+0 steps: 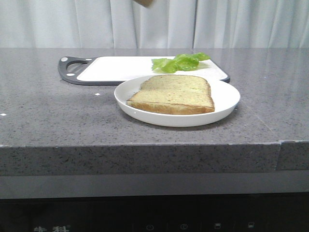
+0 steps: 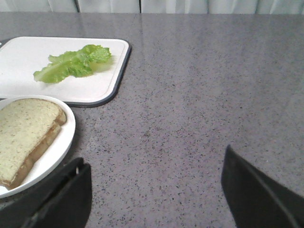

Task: Left arm grabs bread, right arm adds lettuce
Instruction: 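Lift the top bread slice off the plate with the left gripper, then lower the right gripper onto the lettuce leaf and grasp it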

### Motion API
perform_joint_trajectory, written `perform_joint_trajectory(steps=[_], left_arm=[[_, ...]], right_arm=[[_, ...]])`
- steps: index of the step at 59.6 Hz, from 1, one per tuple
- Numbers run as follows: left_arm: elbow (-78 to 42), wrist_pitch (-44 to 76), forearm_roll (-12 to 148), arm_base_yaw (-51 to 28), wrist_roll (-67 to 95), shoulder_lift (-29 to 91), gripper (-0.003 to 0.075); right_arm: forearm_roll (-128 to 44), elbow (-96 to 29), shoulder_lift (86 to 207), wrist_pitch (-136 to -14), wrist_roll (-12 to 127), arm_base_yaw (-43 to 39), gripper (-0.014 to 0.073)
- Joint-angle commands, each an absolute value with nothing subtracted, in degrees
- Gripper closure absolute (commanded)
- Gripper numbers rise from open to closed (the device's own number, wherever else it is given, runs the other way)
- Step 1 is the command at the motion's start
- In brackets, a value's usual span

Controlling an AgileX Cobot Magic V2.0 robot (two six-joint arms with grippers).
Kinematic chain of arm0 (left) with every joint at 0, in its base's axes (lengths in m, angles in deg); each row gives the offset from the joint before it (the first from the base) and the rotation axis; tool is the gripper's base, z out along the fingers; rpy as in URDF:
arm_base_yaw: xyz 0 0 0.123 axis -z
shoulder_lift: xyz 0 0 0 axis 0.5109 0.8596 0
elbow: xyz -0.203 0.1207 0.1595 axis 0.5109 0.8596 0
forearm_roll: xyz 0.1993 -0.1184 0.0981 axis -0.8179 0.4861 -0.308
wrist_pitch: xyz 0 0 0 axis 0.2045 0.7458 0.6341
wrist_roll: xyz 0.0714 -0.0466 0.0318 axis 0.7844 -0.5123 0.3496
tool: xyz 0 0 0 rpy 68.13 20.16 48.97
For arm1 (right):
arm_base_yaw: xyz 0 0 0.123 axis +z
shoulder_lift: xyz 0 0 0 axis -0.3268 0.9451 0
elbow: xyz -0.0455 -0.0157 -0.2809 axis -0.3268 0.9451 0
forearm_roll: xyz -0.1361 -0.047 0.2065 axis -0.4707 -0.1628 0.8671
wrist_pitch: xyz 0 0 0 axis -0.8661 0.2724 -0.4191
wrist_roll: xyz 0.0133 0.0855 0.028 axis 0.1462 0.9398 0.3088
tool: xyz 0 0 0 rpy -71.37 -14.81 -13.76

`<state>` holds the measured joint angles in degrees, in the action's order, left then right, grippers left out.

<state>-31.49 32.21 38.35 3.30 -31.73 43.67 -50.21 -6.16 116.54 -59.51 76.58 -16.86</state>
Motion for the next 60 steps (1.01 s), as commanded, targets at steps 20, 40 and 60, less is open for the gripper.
perform_joint_trajectory(steps=[20,40,60], left_arm=[[-11.51,24.33,14.06,3.62,-54.60,17.69,0.0741],[-9.83,26.41,11.81,3.62,-55.52,13.29,0.0741],[-9.83,26.49,11.92,3.62,-55.52,13.29,0.0741]], right_arm=[[-49.98,-25.00,149.89,-68.48,68.43,-9.65,0.0015],[-49.98,-51.24,178.70,-65.52,62.78,-3.45,0.0015],[-49.98,-83.22,203.33,-47.81,62.39,-2.34,0.0089]])
